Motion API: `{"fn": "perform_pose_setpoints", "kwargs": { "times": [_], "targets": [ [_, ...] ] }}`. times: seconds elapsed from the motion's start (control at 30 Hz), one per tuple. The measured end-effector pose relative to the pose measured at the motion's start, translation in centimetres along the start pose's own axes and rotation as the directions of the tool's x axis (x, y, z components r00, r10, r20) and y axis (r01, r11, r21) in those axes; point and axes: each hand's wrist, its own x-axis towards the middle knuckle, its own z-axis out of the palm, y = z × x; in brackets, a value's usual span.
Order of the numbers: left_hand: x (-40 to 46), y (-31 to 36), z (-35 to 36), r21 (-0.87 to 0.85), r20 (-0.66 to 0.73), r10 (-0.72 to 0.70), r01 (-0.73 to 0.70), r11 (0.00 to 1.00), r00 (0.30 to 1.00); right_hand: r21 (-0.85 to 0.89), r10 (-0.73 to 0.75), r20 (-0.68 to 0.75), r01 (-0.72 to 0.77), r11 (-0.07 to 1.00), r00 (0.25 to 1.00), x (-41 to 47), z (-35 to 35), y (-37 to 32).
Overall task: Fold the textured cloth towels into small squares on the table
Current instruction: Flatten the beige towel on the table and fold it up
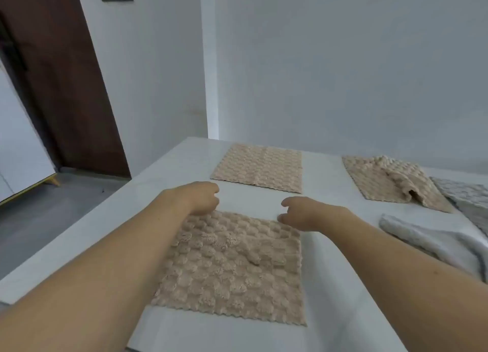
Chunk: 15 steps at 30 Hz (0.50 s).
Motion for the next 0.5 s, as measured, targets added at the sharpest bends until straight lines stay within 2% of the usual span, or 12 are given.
{"fn": "perform_pose_setpoints", "kwargs": {
  "times": [0.2, 0.37, 0.43, 0.5],
  "targets": [
    [0.8, -1.9, 2.8, 0.112, -0.028, -0.039, 0.042, 0.993, 0.999, -0.208, 0.022, -0.002, -0.022, 0.978, 1.000, 2.7, 2.3, -0.8],
    [1.9, -1.8, 3.4, 0.088, -0.100, 0.052, -0.043, 0.995, 0.994, -0.139, -0.057, -0.020, 0.054, 0.989, 0.998, 3.9, 1.5, 0.2],
    [2.5, -1.1, 3.7, 0.149, -0.217, 0.093, -0.061, 0.987, 0.972, -0.116, -0.084, -0.073, 0.075, 0.990, 0.994, 4.1, 1.0, 1.0],
    [3.4, -0.2, 4.1, 0.162, -0.382, 0.109, -0.050, 0.985, 0.918, -0.096, -0.072, -0.147, 0.058, 0.994, 0.987, 4.7, 0.4, 2.0]
  ]
}}
